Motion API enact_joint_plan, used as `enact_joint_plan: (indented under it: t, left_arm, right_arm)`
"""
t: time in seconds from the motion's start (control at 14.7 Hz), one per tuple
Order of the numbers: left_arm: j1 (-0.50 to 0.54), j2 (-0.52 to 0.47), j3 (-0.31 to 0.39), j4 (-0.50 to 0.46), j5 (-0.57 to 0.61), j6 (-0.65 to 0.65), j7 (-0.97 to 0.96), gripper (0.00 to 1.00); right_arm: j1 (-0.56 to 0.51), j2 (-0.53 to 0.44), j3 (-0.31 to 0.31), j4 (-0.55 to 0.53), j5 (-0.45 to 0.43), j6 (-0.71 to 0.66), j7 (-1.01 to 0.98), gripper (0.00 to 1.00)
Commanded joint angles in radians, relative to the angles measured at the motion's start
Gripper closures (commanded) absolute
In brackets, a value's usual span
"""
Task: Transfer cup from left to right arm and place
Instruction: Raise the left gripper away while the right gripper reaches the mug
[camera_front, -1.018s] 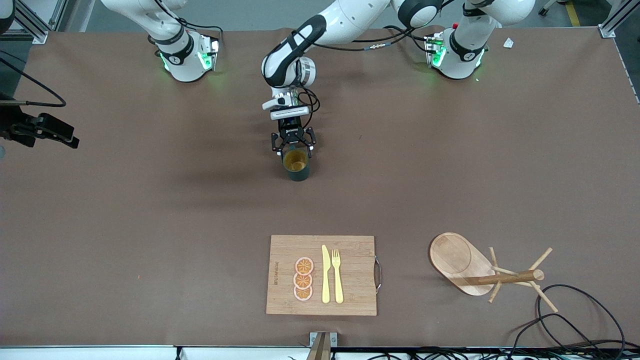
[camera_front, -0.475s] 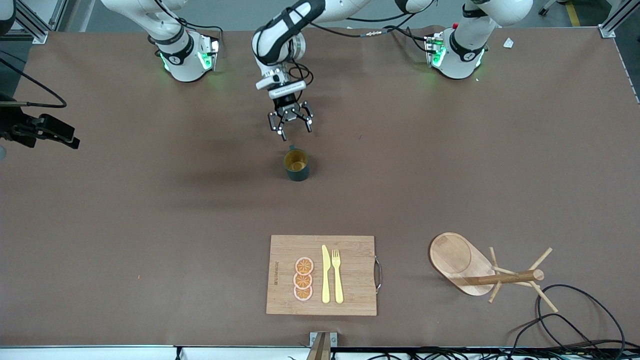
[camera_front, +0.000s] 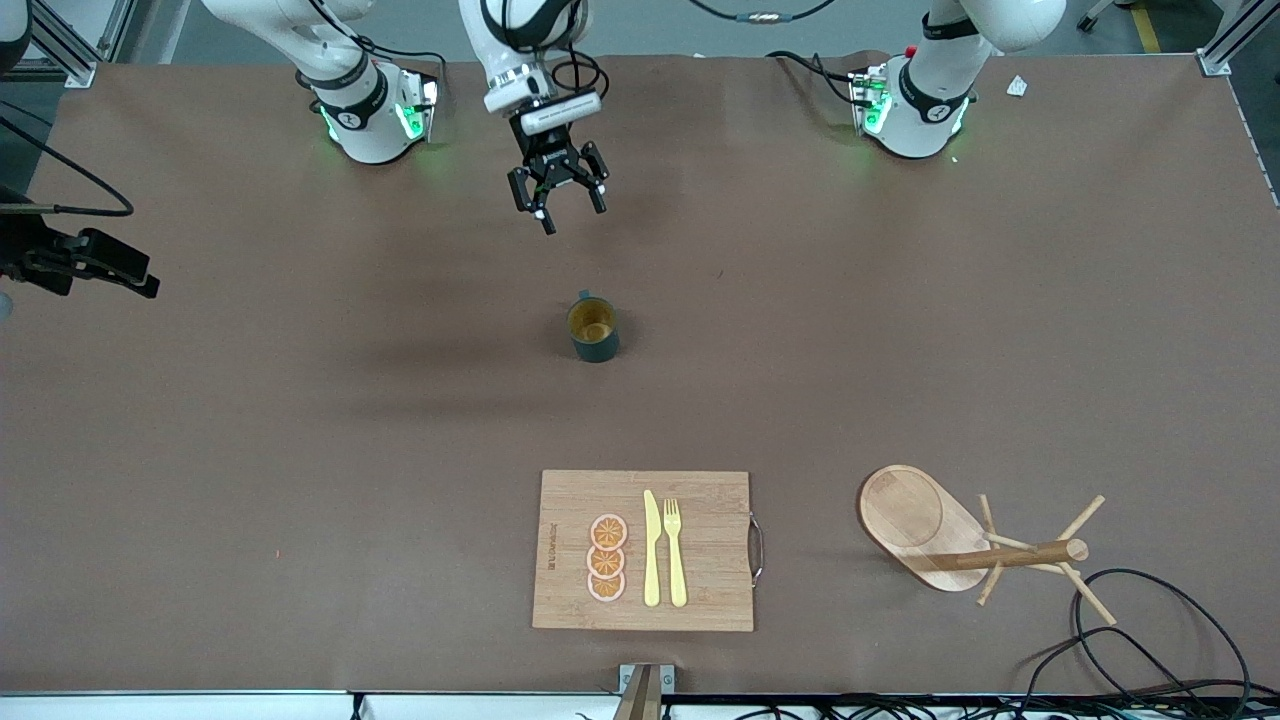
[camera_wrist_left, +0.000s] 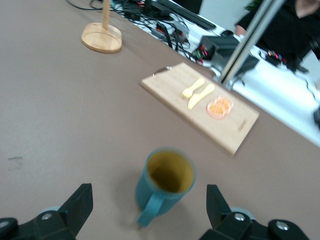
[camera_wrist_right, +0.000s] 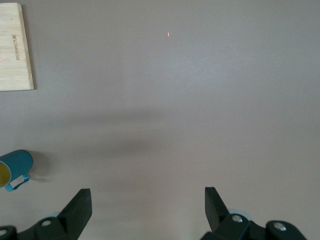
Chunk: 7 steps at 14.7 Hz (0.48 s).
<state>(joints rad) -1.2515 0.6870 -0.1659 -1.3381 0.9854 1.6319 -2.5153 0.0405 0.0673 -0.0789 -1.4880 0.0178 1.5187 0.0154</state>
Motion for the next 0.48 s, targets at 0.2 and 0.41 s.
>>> enact_joint_plan:
  t: [0.2,0.41]
  left_arm:
    - [0.271,-0.204,-0.006,-0.032,-0.230,0.052,0.333,0.00]
    - [0.432,-0.208,-0.006,-0.032,-0.286,0.104,0.533,0.00]
  right_arm:
    - [0.004,0.063,0.007,-0.015,-0.019,0.004,0.006,0.00]
    - [0.012,0.072,0.010,-0.023,-0.007,0.001,0.003,0.00]
